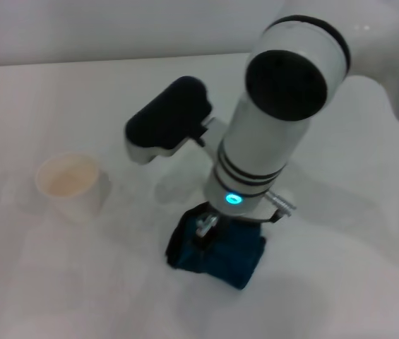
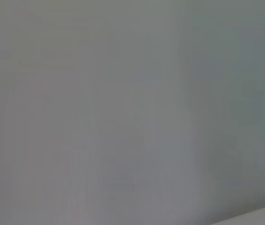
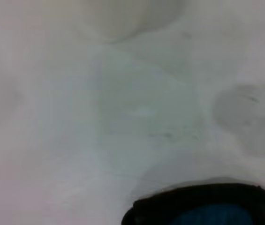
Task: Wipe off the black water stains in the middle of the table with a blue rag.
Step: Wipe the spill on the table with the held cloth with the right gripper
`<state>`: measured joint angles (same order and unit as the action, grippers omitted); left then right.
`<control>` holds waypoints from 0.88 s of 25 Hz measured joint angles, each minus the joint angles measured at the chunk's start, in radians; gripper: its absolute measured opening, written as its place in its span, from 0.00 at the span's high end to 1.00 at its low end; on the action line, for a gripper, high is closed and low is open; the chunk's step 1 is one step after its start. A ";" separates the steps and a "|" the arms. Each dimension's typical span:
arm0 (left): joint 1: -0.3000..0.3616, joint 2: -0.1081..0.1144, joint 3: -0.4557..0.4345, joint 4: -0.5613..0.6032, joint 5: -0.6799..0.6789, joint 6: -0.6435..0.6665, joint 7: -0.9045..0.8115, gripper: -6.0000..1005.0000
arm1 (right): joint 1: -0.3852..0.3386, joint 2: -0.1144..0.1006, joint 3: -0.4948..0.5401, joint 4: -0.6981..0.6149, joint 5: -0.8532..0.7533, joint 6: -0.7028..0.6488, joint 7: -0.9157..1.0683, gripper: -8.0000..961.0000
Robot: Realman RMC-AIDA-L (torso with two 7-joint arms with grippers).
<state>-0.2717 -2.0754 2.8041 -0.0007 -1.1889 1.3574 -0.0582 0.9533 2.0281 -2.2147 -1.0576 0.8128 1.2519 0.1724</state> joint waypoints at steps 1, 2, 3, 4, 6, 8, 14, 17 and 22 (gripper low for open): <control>0.000 0.000 0.000 0.000 0.000 0.000 -0.001 0.14 | 0.009 0.000 -0.010 -0.013 0.013 0.000 0.004 0.93; 0.000 0.000 0.000 -0.001 0.000 0.000 -0.002 0.14 | 0.016 0.000 -0.019 -0.023 0.025 0.000 0.007 0.93; 0.000 0.000 0.000 -0.001 0.000 0.000 -0.002 0.14 | 0.021 0.000 -0.027 -0.029 0.036 0.000 0.010 0.93; -0.001 0.000 0.000 0.000 0.000 0.000 -0.002 0.14 | 0.025 0.000 -0.035 -0.033 0.046 0.000 0.012 0.93; -0.003 0.000 0.000 0.002 0.000 0.000 -0.002 0.14 | 0.035 0.000 -0.054 -0.040 0.071 -0.001 0.014 0.93; -0.005 0.000 0.000 0.003 0.000 0.000 -0.002 0.14 | 0.044 0.000 -0.078 -0.041 0.103 -0.006 0.014 0.93; -0.011 0.000 0.000 0.004 0.000 0.000 -0.003 0.14 | 0.059 0.000 -0.101 -0.032 0.124 -0.031 0.013 0.93; -0.008 -0.001 0.000 0.001 0.000 0.000 -0.004 0.14 | 0.076 0.000 -0.087 -0.023 0.101 -0.042 0.011 0.93; -0.008 -0.002 0.000 0.000 0.000 0.000 -0.004 0.14 | 0.096 0.000 -0.044 0.014 0.041 -0.042 0.008 0.93</control>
<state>-0.2802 -2.0770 2.8041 -0.0005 -1.1888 1.3576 -0.0619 1.0494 2.0277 -2.2586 -1.0432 0.8540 1.2102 0.1802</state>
